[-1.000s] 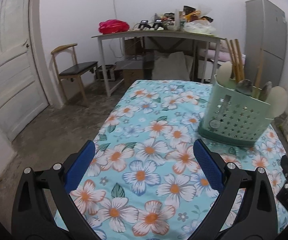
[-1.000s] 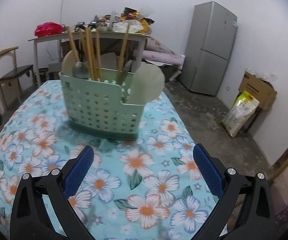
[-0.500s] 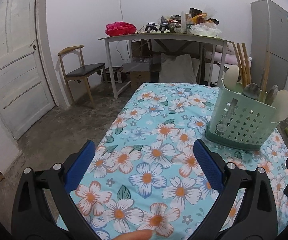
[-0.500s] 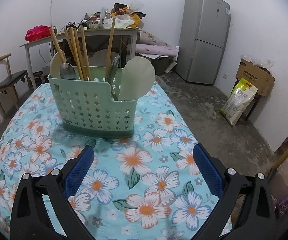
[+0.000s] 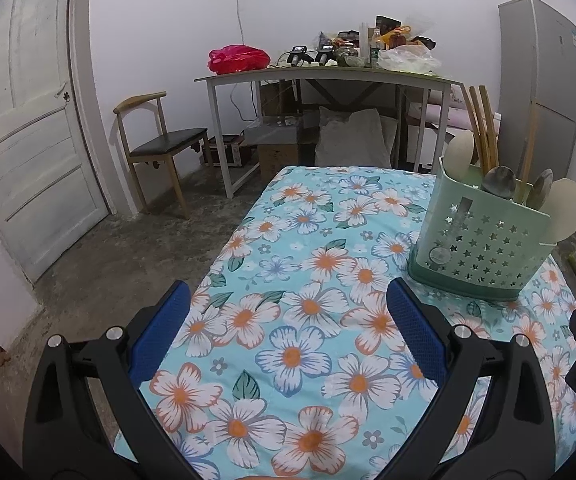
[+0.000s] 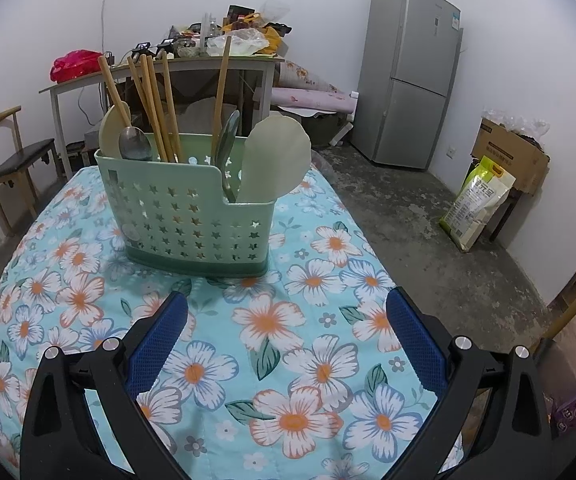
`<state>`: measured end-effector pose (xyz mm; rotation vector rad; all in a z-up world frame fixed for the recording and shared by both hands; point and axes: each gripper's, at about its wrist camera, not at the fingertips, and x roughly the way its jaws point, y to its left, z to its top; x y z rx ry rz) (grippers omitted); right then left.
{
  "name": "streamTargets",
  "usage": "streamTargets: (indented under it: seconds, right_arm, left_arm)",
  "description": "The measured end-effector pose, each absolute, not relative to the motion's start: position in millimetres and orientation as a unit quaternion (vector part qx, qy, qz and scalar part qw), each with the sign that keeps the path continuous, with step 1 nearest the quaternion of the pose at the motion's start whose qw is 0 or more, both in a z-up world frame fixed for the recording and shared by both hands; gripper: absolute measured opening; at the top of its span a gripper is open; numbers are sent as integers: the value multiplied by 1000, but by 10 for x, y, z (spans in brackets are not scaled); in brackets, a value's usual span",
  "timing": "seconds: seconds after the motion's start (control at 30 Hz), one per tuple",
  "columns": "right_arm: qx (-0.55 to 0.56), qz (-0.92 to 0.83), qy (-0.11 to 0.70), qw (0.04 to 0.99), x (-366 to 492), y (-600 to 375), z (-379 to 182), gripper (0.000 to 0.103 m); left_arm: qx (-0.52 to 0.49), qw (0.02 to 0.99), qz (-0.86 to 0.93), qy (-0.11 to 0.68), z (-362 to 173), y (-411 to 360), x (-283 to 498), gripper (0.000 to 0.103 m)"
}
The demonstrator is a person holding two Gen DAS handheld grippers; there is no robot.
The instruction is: Organize utensils
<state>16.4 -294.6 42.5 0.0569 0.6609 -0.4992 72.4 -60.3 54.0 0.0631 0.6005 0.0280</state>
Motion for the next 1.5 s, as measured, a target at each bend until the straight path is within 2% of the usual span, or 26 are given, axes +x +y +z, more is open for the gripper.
streamTargets:
  seconds: [1.5]
  right_arm:
    - [25,-243,320,915,155,-2936,442,96]
  left_arm:
    - [32,953,15,299,539,-595,739,95]
